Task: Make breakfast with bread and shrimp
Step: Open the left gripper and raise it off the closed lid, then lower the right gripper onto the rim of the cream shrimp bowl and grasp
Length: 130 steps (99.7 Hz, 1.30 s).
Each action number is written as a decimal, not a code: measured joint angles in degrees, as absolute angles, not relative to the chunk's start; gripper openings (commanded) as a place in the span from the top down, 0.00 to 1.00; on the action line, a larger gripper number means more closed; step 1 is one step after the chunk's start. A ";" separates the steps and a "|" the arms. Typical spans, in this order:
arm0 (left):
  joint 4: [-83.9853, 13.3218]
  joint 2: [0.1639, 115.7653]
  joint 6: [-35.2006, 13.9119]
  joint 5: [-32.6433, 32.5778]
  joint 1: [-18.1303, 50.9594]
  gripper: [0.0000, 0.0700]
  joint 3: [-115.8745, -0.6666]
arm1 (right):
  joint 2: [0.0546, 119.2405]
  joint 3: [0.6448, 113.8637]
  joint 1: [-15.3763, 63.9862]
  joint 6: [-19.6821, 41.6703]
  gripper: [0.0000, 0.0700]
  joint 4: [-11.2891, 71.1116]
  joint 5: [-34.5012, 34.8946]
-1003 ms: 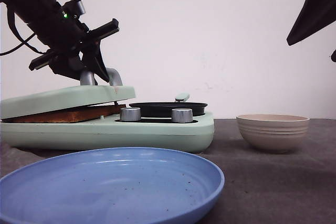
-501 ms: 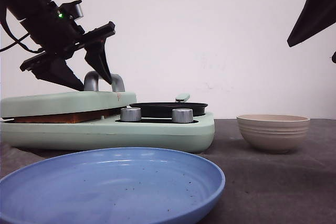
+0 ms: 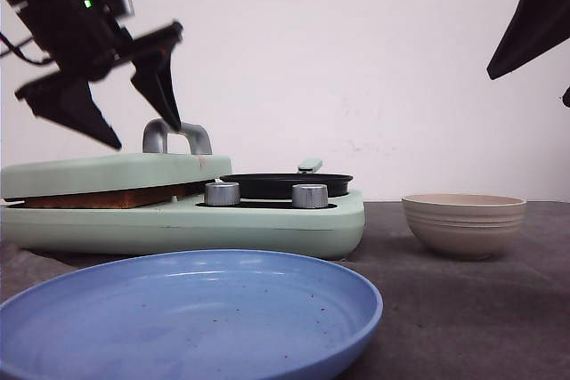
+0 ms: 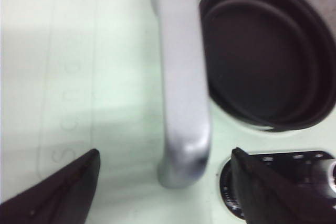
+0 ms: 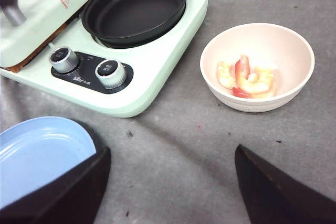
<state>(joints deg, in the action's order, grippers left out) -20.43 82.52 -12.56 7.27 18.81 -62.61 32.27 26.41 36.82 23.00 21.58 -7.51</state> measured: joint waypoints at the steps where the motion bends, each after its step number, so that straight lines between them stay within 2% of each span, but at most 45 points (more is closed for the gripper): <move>1: -20.40 82.13 -12.43 7.27 18.76 0.37 -62.61 | 32.27 26.41 36.82 23.00 0.35 21.58 -7.51; 21: -20.36 73.38 -10.07 7.29 16.45 0.37 -62.61 | 32.27 26.41 36.82 23.00 0.35 21.58 -7.51; 45: -20.43 62.06 -9.82 9.21 13.02 0.37 -62.61 | 32.27 26.46 36.80 23.00 0.35 21.71 -7.51; 60: -22.65 55.70 -9.76 10.26 11.73 0.37 -62.61 | 32.45 29.19 35.62 23.51 0.35 25.08 -7.42; 76: -27.51 52.60 -8.34 10.44 11.62 0.37 -62.61 | 35.14 35.77 31.00 24.05 0.35 29.28 -6.92; 92: -26.22 50.70 -7.09 11.46 11.49 0.37 -60.69 | 42.94 43.64 24.08 22.35 0.35 34.26 -2.72; 102: -21.32 47.53 -6.70 14.83 11.49 0.37 -56.29 | 49.98 48.62 19.51 19.99 0.35 36.80 0.38; 116: -17.65 41.76 -6.74 15.20 11.51 0.37 -49.36 | 60.29 54.59 14.26 16.88 0.35 38.92 4.34; 130: -17.52 35.99 -6.76 15.18 11.44 0.37 -42.81 | 69.95 59.46 10.70 14.28 0.35 39.18 4.80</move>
<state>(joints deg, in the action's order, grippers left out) -17.52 35.99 -6.76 15.18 11.44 -42.81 69.95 59.46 10.70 14.28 39.18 4.80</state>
